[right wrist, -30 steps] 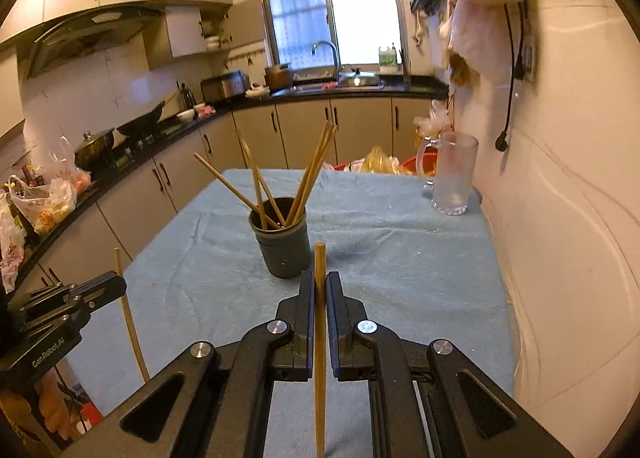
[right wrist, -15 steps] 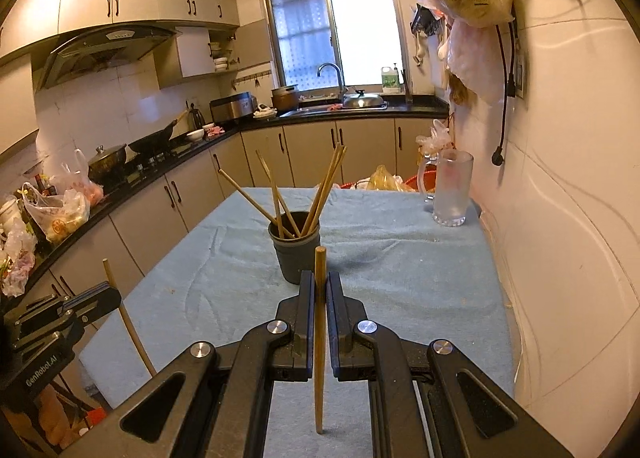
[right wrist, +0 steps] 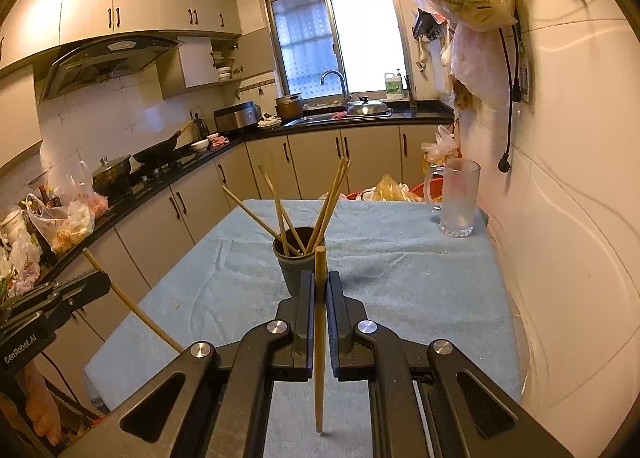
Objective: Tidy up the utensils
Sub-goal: 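Lift both held chopsticks and carry them above the holder cup, then lower the chopsticks into the cup and open both tools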
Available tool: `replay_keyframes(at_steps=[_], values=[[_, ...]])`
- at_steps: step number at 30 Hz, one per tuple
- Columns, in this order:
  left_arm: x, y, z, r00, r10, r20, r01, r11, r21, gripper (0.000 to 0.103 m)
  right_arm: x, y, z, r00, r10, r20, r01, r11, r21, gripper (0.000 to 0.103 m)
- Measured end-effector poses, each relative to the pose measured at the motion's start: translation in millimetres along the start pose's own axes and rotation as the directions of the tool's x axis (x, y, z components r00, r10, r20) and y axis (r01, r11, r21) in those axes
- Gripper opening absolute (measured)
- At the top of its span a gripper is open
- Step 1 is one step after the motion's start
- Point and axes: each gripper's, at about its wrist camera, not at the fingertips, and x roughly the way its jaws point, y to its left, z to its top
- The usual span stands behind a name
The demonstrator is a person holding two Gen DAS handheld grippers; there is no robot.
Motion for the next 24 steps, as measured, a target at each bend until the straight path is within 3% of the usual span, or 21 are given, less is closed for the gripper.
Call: replay_keyframes(at_steps=[9, 18, 24], values=[[18, 10, 39, 1.000, 0.001, 0.010, -0.001, 1.000, 0.005, 0.005, 14, -4, 24, 1.000, 0.004, 0.013, -0.004, 1.000, 0.004, 0.006], [48, 3, 103, 0.993, 0.055, 0.101, -0.062, 0.996, 0.065, 0.005, 35, 1, 79, 0.996, 0.009, 0.085, -0.011, 1.000, 0.019, 0.006], [85, 13, 143, 0.995, 0.037, 0.095, -0.036, 0.999, -0.007, 0.005, 50, 4, 115, 0.987, 0.012, 0.158, -0.019, 0.999, 0.044, 0.006]])
